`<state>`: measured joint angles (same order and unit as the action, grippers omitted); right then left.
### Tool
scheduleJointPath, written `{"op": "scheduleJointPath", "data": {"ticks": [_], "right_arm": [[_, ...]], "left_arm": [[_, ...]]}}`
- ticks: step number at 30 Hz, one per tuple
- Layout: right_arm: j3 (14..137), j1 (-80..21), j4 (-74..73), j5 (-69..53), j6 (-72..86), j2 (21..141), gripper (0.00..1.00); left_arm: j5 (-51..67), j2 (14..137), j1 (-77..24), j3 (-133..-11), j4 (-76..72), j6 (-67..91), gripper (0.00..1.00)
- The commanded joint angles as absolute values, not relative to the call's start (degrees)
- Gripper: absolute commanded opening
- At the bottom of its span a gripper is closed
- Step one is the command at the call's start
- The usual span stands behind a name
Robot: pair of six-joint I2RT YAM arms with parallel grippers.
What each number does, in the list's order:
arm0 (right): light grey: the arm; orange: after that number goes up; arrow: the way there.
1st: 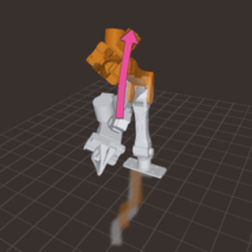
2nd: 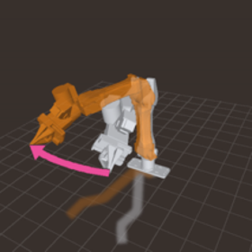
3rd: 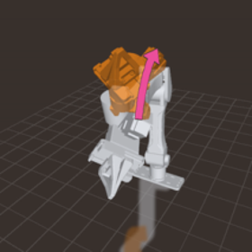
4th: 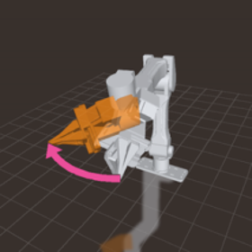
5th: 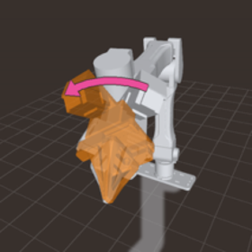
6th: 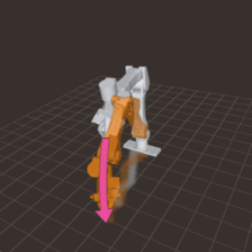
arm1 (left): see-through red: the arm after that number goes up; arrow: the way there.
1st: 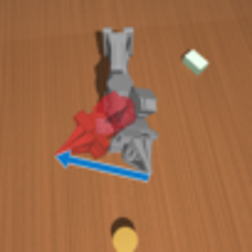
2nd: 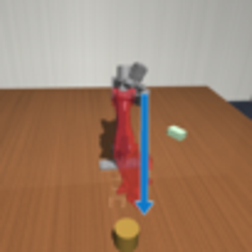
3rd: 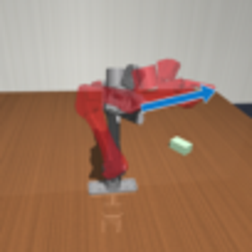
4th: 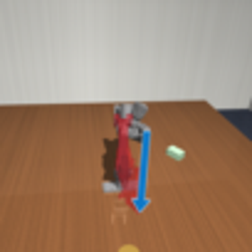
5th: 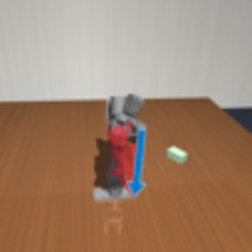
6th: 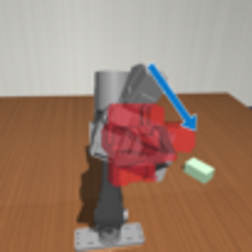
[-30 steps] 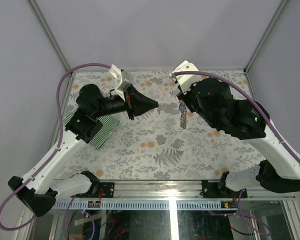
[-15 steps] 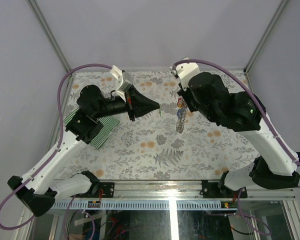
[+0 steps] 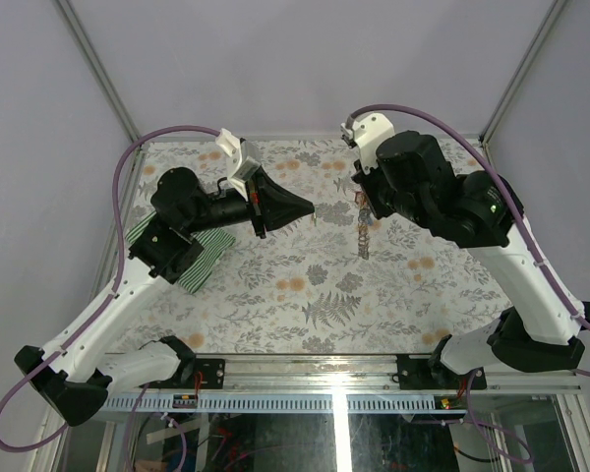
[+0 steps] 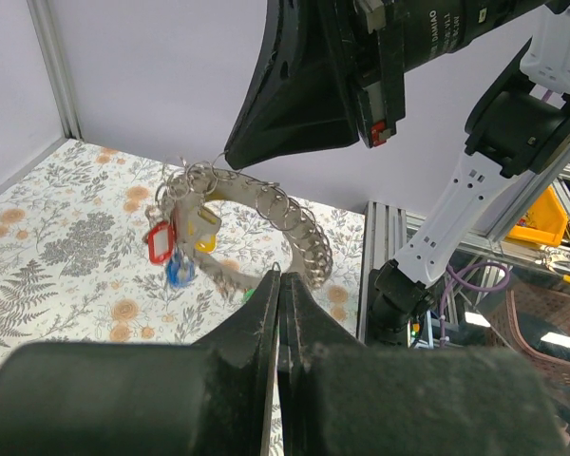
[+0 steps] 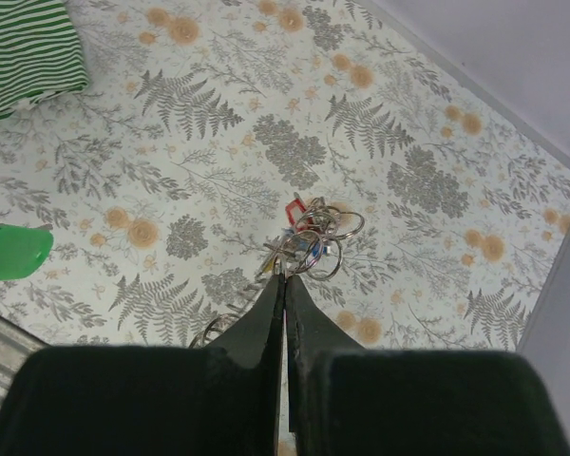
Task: Put the keys on the keyring
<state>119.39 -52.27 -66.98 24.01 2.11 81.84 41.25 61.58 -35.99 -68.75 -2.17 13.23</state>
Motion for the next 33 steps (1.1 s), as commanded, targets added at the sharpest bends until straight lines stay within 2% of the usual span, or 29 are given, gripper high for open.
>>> {"op": "scheduleJointPath", "data": {"ticks": [1, 16, 19, 26, 33], "right_arm": [[120.5, -51.7, -63.6, 20.2, 2.5, 80.0, 0.00], [116.6, -51.7, -58.3, 12.4, 2.3, 75.6, 0.00], [107.4, -51.8, -48.9, 6.5, -0.6, 69.4, 0.00], [73.6, -51.7, -13.2, -9.2, -11.4, 46.6, 0.00], [57.8, -51.8, 3.5, -21.5, -20.1, 37.7, 0.00]], "left_arm": [[40.9, 60.6, -36.3, -68.7, -4.7, 13.4, 0.00], [40.4, 59.9, -36.4, -68.0, -4.7, 13.2, 0.00], [40.3, 59.7, -36.4, -68.0, -4.6, 12.9, 0.00], [38.7, 57.6, -36.4, -66.9, -3.4, 10.8, 0.00], [38.7, 55.1, -36.4, -64.7, -2.1, 8.4, 0.00]]}}
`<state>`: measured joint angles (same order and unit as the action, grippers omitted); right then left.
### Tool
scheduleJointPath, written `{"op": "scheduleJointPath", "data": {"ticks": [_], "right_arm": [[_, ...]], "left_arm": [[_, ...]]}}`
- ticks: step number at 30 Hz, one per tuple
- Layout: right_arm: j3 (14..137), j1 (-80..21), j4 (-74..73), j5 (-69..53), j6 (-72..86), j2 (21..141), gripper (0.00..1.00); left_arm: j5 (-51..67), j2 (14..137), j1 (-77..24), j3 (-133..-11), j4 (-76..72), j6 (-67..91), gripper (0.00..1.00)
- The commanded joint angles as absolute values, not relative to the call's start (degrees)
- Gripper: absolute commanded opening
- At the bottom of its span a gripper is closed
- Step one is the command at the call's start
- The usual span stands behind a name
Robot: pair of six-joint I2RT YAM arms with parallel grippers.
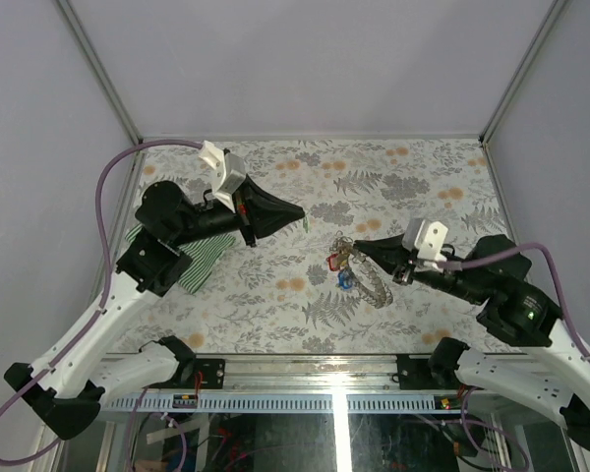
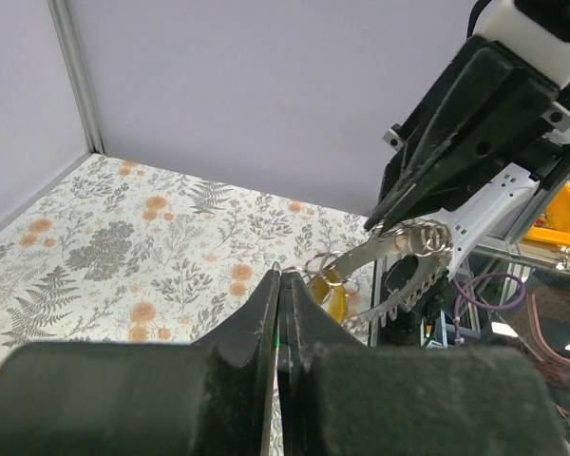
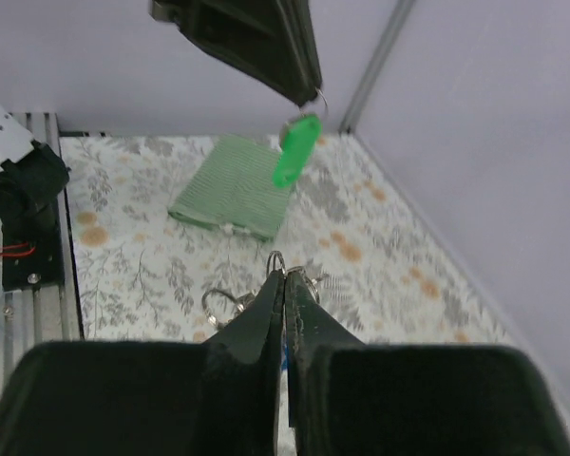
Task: Put the keys on the keyring
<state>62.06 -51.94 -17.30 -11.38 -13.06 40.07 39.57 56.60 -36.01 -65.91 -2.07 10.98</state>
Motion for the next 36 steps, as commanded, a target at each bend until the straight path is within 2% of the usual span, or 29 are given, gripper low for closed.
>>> {"op": "scheduleJointPath", "data": {"ticks": [1, 9, 16, 22, 28, 36], "right_arm": [[56.2, -51.7, 5.3, -23.3, -21.1, 37.1, 0.00], [44.5, -51.7, 21.8, -35.1, -30.4, 35.7, 0.03], [40.7, -51.8, 33.1, -42.9, -37.0, 39.6, 0.03], [41.4, -51.9, 34.2, -48.2, -44.0, 42.6, 0.02], [43.2, -52.9, 32.9, -48.3, -48.9, 44.0, 0.01], [47.4, -56.4, 22.0, -46.0, -55.7, 43.9, 0.00]], "left_arm": [[38.7, 54.8, -36.4, -64.4, -1.7, 7.8, 0.00], [39.4, 53.6, -36.4, -63.7, 2.7, 2.9, 0.00], [39.5, 53.4, -36.3, -61.5, 5.7, -2.2, 0.00], [38.3, 54.5, -36.2, -59.1, 6.0, -5.5, 0.00], [39.3, 57.2, -34.9, -57.8, 5.3, -5.8, 0.00], [40.3, 59.7, -32.6, -57.8, 4.6, -5.2, 0.00]]}}
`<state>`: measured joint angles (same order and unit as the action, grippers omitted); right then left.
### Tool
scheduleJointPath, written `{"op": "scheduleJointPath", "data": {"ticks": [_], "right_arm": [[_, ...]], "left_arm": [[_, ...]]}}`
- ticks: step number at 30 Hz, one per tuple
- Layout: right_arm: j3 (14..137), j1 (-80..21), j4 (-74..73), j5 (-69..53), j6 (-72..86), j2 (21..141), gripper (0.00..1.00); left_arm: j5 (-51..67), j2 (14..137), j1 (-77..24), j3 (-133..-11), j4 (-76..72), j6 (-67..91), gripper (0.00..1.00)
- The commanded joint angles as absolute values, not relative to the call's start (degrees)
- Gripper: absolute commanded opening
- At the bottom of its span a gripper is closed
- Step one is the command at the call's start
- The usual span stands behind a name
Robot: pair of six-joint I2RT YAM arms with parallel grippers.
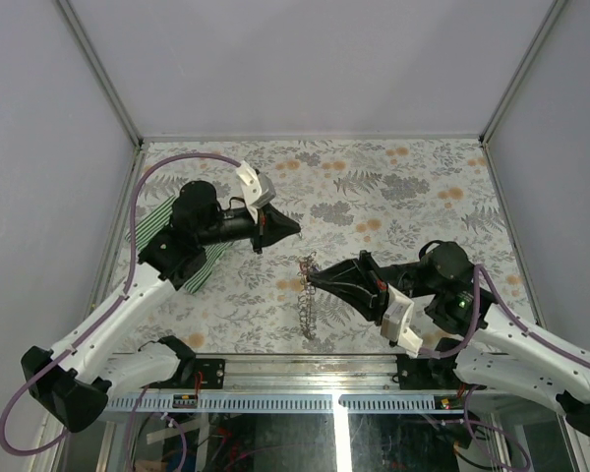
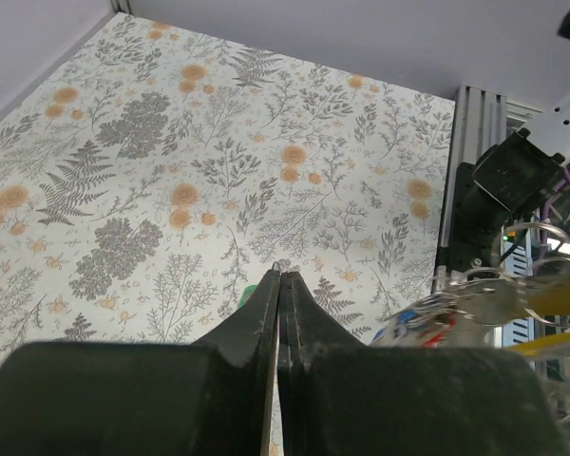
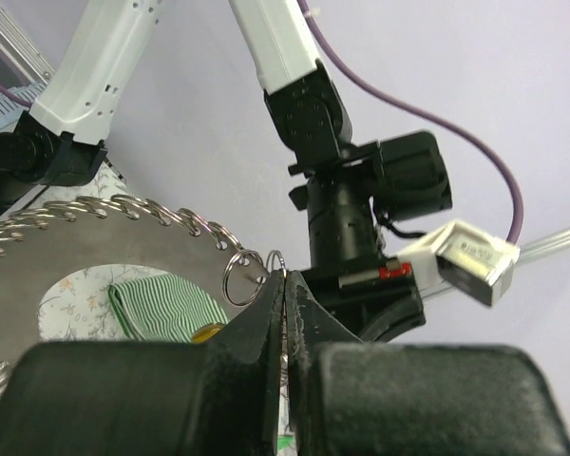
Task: Put the keys on the keyring
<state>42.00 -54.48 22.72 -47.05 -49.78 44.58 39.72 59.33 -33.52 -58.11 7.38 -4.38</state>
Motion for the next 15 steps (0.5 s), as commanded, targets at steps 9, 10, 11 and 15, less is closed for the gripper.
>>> {"op": "scheduleJointPath", "data": {"ticks": [9, 10, 11, 15], "right_arm": [[54.3, -62.5, 8.0, -40.4, -63.1, 45.2, 0.00], [54.8, -63.0, 7.1, -39.9, -63.7, 45.3, 0.00], [55.6, -63.4, 5.8, -39.2, -64.4, 45.5, 0.00], [57.5, -64.9, 2.2, -36.8, -67.1, 46.1, 0.00]], "left_arm": [[39.9, 61.7, -31.6, -58.8, 4.8, -5.7, 0.00], [39.8, 61.8, -31.6, -58.9, 4.8, -5.7, 0.00], [39.6, 62.0, -31.6, -58.9, 4.8, -5.8, 0.00], [39.6, 62.7, -31.5, -59.1, 4.5, -5.8, 0.00]]}}
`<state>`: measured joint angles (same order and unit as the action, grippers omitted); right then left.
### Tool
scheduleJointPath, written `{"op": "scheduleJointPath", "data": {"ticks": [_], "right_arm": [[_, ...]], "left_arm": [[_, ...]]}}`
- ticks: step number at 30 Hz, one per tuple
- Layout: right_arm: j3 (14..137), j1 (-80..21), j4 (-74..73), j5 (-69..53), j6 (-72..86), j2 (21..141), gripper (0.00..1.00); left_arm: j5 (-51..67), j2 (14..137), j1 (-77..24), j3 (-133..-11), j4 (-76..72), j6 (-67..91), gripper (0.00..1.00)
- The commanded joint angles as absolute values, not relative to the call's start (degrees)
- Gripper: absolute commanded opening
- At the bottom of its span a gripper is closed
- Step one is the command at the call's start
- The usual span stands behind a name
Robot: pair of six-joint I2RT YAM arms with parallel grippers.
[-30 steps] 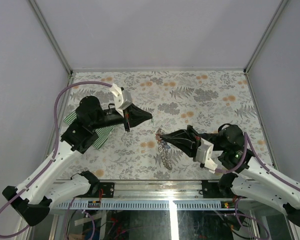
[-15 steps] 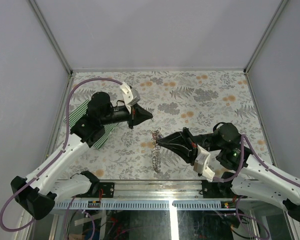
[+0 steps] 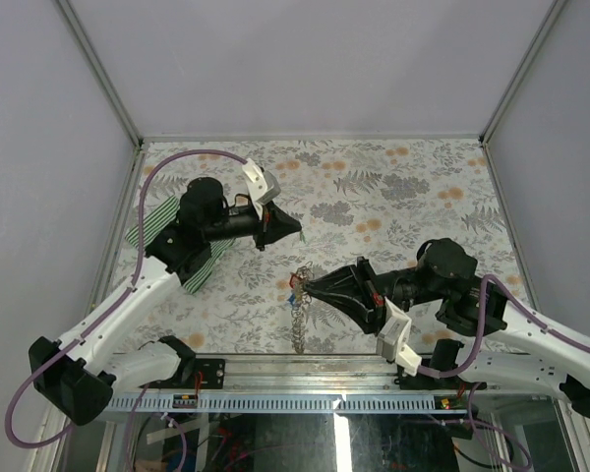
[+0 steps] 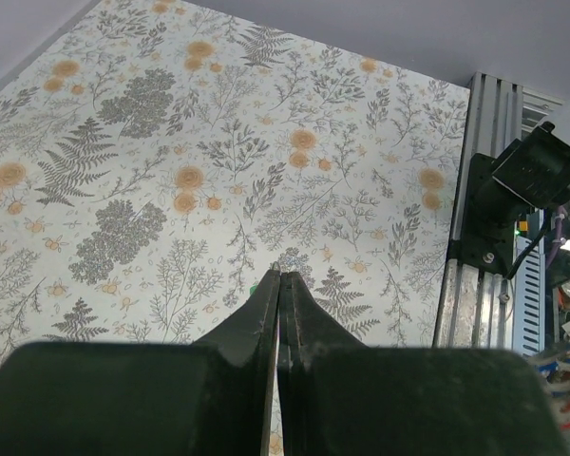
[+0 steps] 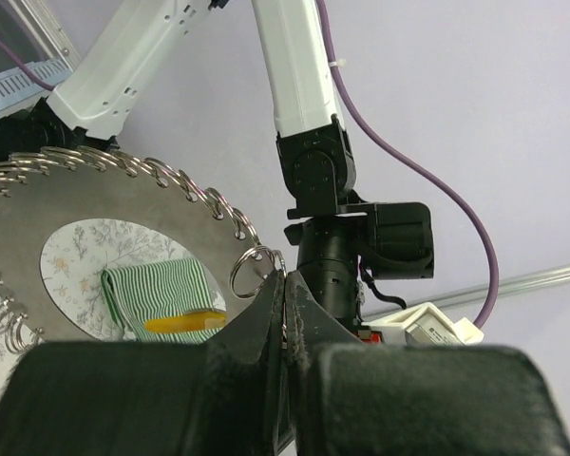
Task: Put the keys on the keyring
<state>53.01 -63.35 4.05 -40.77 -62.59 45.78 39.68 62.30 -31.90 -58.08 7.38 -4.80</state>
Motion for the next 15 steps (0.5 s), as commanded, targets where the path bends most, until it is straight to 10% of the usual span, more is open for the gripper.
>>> {"op": "scheduleJointPath", "data": {"ticks": [1, 15], "right_arm": [[57.9, -65.4, 1.3, -36.3, -67.8, 46.3, 0.00], [60.8, -68.7, -5.4, -29.3, -74.1, 48.4, 0.00]], "left_arm": [[39.6, 62.9, -31.4, -59.2, 4.5, -5.9, 0.00], [38.9, 63.2, -31.3, -59.1, 4.3, -6.3, 0.00]]}}
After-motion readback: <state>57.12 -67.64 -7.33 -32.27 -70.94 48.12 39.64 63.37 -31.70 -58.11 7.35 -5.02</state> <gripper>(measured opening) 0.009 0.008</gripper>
